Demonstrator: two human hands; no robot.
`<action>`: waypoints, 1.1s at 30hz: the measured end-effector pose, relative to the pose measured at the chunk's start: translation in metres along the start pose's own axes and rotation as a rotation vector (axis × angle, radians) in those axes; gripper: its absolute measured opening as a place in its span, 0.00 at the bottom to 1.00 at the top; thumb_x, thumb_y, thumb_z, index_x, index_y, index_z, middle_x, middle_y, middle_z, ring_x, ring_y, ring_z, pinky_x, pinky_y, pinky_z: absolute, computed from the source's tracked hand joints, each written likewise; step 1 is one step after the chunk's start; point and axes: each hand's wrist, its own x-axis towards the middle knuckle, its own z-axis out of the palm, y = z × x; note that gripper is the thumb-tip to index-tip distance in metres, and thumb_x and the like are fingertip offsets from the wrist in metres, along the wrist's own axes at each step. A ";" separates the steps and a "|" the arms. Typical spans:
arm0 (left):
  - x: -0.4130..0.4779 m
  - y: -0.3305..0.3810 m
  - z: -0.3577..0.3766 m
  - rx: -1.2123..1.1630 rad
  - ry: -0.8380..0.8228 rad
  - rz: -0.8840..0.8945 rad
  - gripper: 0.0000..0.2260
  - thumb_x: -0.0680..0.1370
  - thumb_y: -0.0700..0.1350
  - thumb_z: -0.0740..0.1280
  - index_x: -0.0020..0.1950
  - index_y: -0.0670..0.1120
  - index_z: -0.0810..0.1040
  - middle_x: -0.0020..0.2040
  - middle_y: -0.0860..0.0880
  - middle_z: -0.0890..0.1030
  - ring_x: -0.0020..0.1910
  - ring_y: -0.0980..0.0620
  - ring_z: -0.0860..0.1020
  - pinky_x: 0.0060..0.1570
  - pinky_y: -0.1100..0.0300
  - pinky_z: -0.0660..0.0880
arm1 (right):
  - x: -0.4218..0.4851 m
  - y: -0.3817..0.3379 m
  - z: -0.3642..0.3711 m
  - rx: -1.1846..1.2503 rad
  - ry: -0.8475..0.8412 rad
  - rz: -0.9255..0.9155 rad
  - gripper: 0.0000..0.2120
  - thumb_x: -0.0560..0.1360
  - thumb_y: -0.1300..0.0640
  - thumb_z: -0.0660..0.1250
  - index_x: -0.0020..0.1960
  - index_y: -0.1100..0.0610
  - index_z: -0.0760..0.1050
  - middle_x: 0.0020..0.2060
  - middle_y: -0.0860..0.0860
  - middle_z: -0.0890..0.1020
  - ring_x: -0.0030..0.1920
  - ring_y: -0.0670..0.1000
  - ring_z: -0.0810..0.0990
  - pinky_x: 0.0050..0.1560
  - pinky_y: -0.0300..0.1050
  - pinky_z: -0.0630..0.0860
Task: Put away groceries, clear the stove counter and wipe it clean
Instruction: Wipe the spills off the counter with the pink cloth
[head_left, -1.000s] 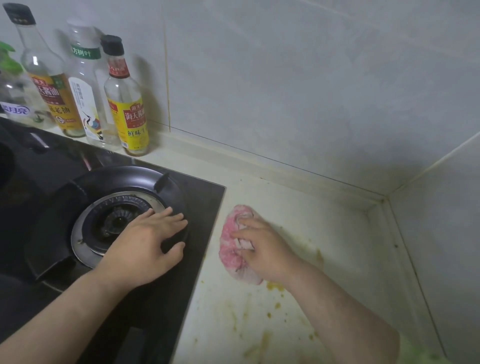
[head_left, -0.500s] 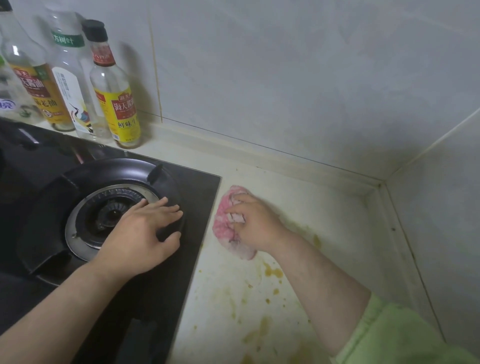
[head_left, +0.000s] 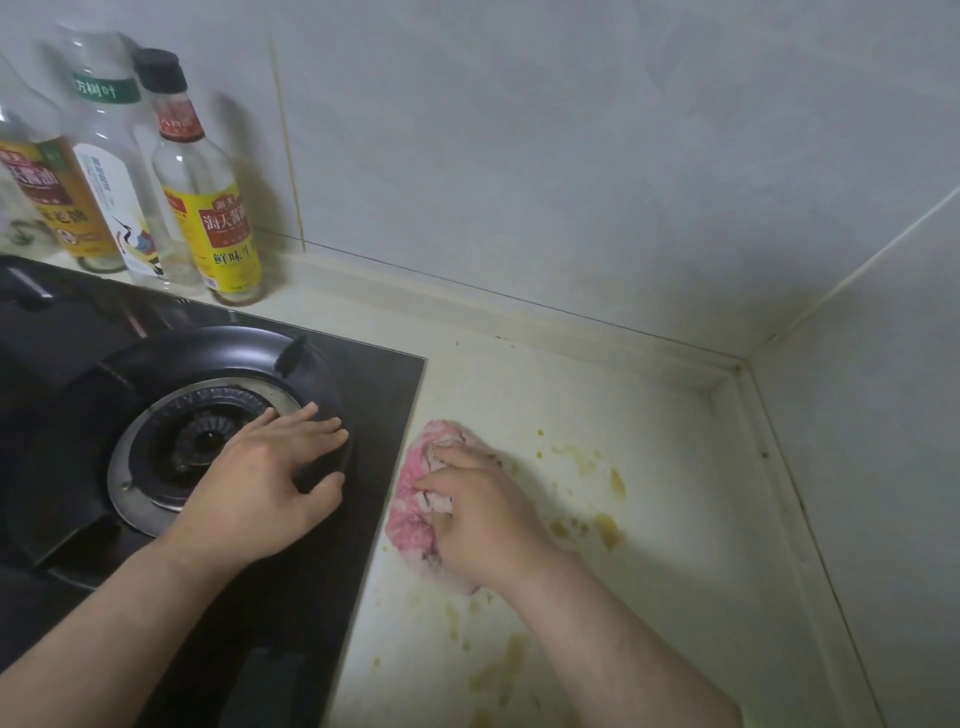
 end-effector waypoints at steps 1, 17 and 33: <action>0.000 0.000 0.000 -0.003 0.002 -0.003 0.27 0.67 0.58 0.59 0.58 0.46 0.82 0.60 0.50 0.80 0.67 0.55 0.70 0.69 0.49 0.61 | 0.006 -0.002 0.001 0.009 -0.009 0.015 0.16 0.70 0.63 0.65 0.55 0.56 0.83 0.61 0.51 0.78 0.65 0.52 0.72 0.65 0.33 0.62; 0.000 -0.001 0.000 -0.026 -0.028 -0.002 0.28 0.68 0.60 0.58 0.61 0.48 0.79 0.63 0.55 0.78 0.69 0.59 0.66 0.71 0.53 0.56 | 0.057 0.008 -0.014 -0.094 -0.095 0.056 0.16 0.71 0.61 0.67 0.58 0.56 0.80 0.62 0.51 0.75 0.65 0.53 0.71 0.66 0.44 0.68; -0.001 -0.003 0.002 -0.050 0.003 -0.022 0.28 0.67 0.60 0.58 0.60 0.48 0.80 0.62 0.53 0.79 0.68 0.58 0.67 0.71 0.53 0.57 | -0.003 0.109 -0.078 0.184 -0.030 0.279 0.21 0.70 0.62 0.72 0.62 0.52 0.78 0.66 0.46 0.71 0.70 0.45 0.67 0.69 0.35 0.59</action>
